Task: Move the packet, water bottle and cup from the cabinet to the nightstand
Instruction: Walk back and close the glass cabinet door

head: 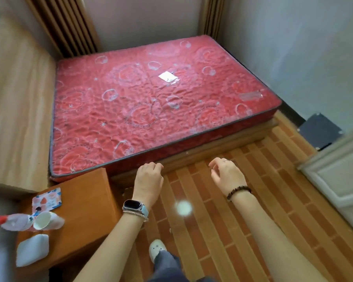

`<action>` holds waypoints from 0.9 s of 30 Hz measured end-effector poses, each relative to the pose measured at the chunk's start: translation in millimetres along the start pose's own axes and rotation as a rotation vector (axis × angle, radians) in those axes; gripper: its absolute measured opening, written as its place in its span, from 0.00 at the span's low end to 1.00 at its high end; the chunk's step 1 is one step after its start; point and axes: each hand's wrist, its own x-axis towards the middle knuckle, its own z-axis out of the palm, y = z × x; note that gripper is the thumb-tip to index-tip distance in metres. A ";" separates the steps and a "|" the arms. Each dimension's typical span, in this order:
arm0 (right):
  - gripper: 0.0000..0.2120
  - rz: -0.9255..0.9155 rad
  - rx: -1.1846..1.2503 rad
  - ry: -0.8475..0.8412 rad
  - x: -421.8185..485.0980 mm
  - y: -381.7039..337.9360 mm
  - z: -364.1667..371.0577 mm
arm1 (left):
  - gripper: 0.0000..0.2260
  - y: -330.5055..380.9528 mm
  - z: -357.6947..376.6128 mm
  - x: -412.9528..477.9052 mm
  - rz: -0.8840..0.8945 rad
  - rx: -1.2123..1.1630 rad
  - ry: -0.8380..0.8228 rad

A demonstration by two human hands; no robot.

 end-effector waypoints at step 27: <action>0.07 1.074 0.021 0.393 -419.6 271.2 -113.6 | 0.10 464.3 76.5 -94.1 1.086 -0.222 -0.274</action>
